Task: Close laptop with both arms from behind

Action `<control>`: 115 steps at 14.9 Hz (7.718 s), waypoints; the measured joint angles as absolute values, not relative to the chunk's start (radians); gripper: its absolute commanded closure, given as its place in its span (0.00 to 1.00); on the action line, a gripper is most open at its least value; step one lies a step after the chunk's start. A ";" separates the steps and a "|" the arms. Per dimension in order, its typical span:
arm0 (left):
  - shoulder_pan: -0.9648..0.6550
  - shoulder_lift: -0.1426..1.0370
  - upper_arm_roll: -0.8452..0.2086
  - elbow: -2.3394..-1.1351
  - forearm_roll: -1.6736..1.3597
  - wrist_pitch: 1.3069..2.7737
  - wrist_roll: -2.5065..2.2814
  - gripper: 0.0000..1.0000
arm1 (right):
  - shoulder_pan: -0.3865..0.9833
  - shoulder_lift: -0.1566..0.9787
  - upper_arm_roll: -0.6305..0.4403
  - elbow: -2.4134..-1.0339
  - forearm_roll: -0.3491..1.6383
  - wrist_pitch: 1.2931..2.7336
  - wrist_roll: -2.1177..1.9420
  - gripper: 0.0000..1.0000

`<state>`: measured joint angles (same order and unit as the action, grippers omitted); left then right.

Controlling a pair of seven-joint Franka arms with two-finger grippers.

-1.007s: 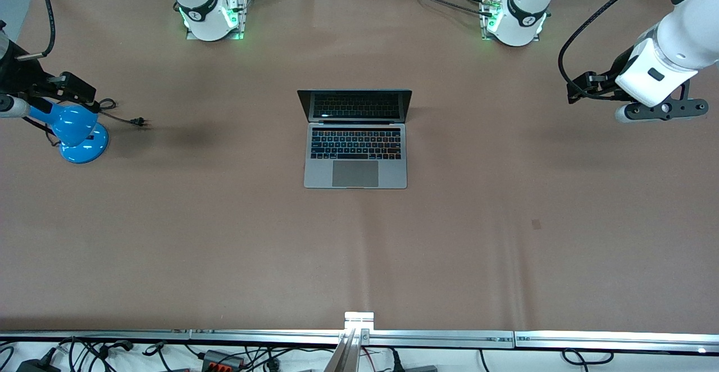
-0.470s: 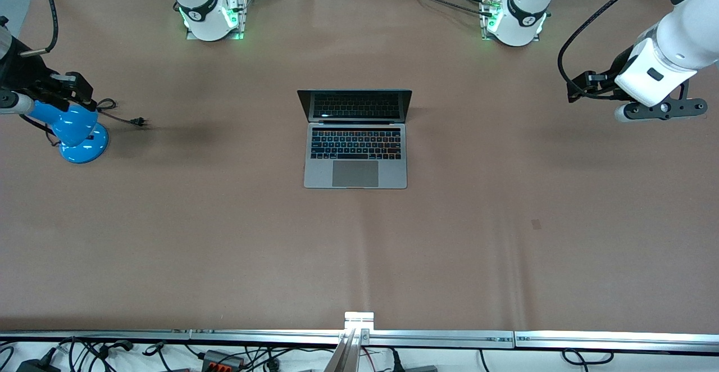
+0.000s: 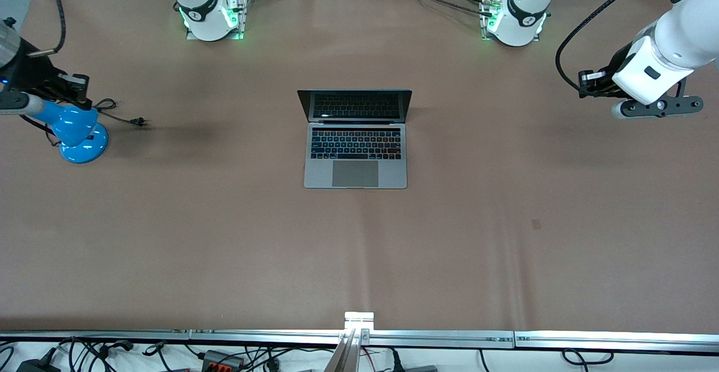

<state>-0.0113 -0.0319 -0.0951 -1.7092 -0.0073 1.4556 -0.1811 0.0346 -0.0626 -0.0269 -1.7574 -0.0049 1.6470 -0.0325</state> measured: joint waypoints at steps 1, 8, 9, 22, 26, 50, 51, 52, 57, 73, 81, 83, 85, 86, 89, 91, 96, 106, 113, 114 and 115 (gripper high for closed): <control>-0.011 -0.032 -0.095 -1.709 -0.014 1.448 -0.176 1.00 | 0.054 -0.057 -0.026 -1.759 -0.005 1.629 -0.011 1.00; -0.017 -0.003 -0.182 -1.771 -0.203 1.455 -0.144 1.00 | 0.191 0.028 -0.018 -1.818 0.142 1.520 0.004 1.00; -0.018 0.012 -0.220 -1.809 -0.229 1.516 -0.146 1.00 | 0.218 0.036 -0.018 -1.840 0.179 1.520 0.004 1.00; -0.029 0.090 -0.662 -2.224 -0.486 2.094 -0.311 1.00 | 0.699 0.028 -0.010 -2.189 0.365 1.903 0.208 1.00; -0.028 0.127 -0.695 -2.242 -0.489 2.156 -0.336 1.00 | 0.771 0.079 -0.010 -2.195 0.365 2.048 0.280 1.00; -0.011 0.670 -0.591 -1.796 -0.213 2.244 -0.421 1.00 | 0.642 0.499 -0.050 -1.825 0.356 2.231 0.279 1.00; -0.014 0.689 -0.586 -1.780 -0.192 2.244 -0.422 1.00 | 0.642 0.530 -0.050 -1.800 0.350 2.231 0.279 1.00; -0.018 0.707 -0.580 -1.767 -0.172 2.244 -0.422 1.00 | 0.643 0.562 -0.051 -1.775 0.340 2.232 0.279 1.00; -0.063 0.778 -0.543 -1.746 -0.133 2.286 -0.422 0.98 | 0.643 0.701 -0.051 -1.677 0.326 2.251 0.279 1.00; 0.133 0.395 -0.482 -1.676 -0.117 1.701 -0.391 0.99 | 0.639 0.468 -0.221 -1.595 0.194 2.024 0.257 1.00; 0.240 0.084 -0.280 -1.637 -0.032 1.497 0.005 0.00 | 0.621 0.321 -0.510 -1.481 0.174 1.639 0.009 0.00; 0.220 0.050 -0.205 -1.636 -0.016 1.506 0.040 0.00 | 0.621 0.321 -0.542 -1.433 0.174 1.624 0.007 0.00; 0.156 0.044 -0.125 -1.648 -0.007 1.517 0.038 0.00 | 0.621 0.321 -0.565 -1.388 0.174 1.610 0.007 0.00; 0.133 0.039 -0.105 -1.667 -0.006 1.539 0.024 0.00 | 0.619 0.321 -0.573 -1.373 0.174 1.609 0.007 0.00; 0.105 0.001 -0.098 -1.733 -0.004 1.580 -0.012 0.00 | 0.492 0.319 -0.473 -1.334 0.174 1.618 0.006 0.00; 0.096 -0.014 -0.098 -1.740 -0.003 1.584 -0.018 0.00 | 0.329 0.314 -0.337 -1.313 0.174 1.622 0.006 0.00; 0.069 -0.017 -0.099 -1.740 -0.003 1.585 -0.052 0.00 | 0.073 0.296 -0.116 -1.315 0.070 1.622 -0.005 0.00; 0.067 -0.017 -0.098 -1.739 -0.003 1.580 -0.058 0.00 | 0.058 0.075 -0.080 -1.627 0.037 1.725 -0.003 0.00; 0.067 -0.017 -0.098 -1.739 -0.003 1.572 -0.058 0.00 | 0.057 -0.033 -0.069 -1.747 -0.004 1.760 -0.009 0.00; 0.067 -0.017 -0.098 -1.739 -0.003 1.572 -0.058 0.00 | 0.057 -0.033 -0.068 -1.746 -0.004 1.762 -0.009 0.00; 0.067 -0.017 -0.098 -1.739 -0.003 1.571 -0.058 0.00 | 0.057 -0.033 -0.067 -1.745 -0.004 1.762 -0.010 0.00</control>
